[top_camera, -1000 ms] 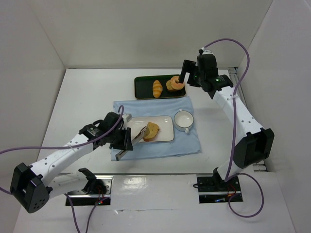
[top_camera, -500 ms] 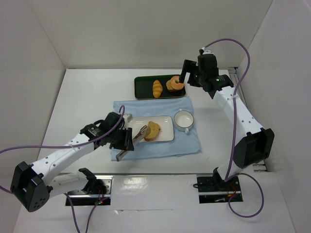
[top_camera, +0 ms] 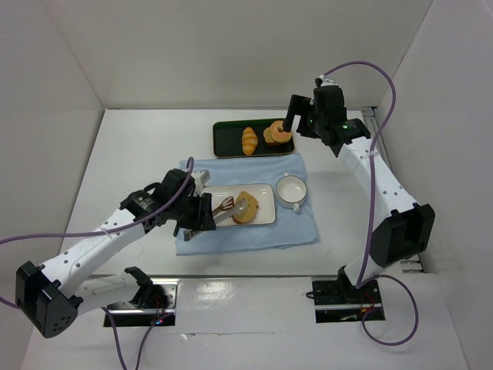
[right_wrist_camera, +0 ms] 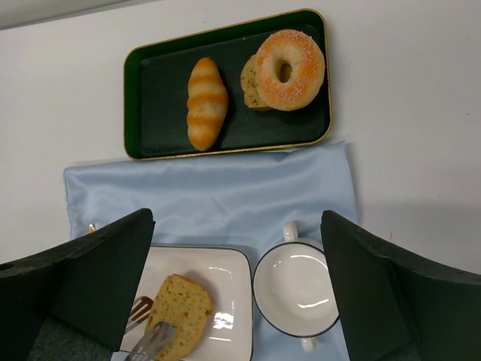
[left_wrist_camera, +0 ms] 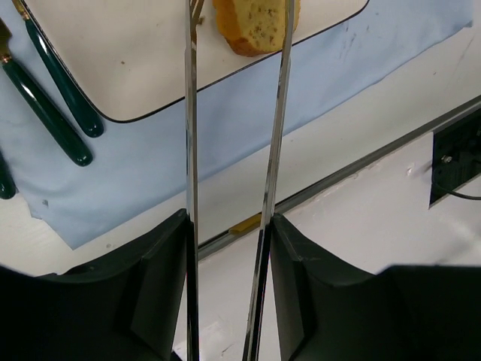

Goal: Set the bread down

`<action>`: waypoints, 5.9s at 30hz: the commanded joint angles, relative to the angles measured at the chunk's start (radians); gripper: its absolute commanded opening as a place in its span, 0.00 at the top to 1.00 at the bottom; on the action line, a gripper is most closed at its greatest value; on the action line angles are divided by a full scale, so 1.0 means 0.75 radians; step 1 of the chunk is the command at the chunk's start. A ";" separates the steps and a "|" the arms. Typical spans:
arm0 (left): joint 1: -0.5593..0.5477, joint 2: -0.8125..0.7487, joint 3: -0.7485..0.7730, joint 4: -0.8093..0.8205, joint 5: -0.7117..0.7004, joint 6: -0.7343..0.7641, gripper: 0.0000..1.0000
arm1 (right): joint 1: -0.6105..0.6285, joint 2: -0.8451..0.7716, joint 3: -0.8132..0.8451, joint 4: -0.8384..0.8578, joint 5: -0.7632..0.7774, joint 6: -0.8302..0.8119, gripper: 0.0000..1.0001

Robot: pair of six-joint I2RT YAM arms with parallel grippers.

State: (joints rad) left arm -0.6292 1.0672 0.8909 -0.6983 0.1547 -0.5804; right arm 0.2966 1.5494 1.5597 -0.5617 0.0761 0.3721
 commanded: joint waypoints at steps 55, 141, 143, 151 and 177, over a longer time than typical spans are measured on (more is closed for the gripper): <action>0.755 0.303 0.049 0.528 -0.411 0.207 0.48 | -0.009 -0.149 -0.151 0.058 -0.106 -0.007 0.02; 0.847 0.798 0.336 0.318 -0.548 0.234 0.21 | -0.033 -0.125 -0.092 0.070 -0.167 0.017 0.02; 0.847 0.766 0.350 0.317 -0.548 0.234 0.21 | -0.033 -0.125 -0.092 0.070 -0.167 0.017 0.02; 0.810 0.533 0.405 0.277 -0.370 0.234 0.26 | -0.033 -0.137 -0.134 0.070 -0.167 0.017 0.02; 0.424 -0.382 0.115 0.041 -0.061 -0.065 0.27 | 0.007 -0.168 -0.222 -0.055 -0.071 0.044 0.00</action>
State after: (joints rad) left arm -0.3084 0.8021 0.9756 -0.6746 0.0715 -0.6003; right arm 0.2852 1.4899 1.4227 -0.5774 -0.0036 0.4000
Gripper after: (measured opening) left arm 0.729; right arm 0.999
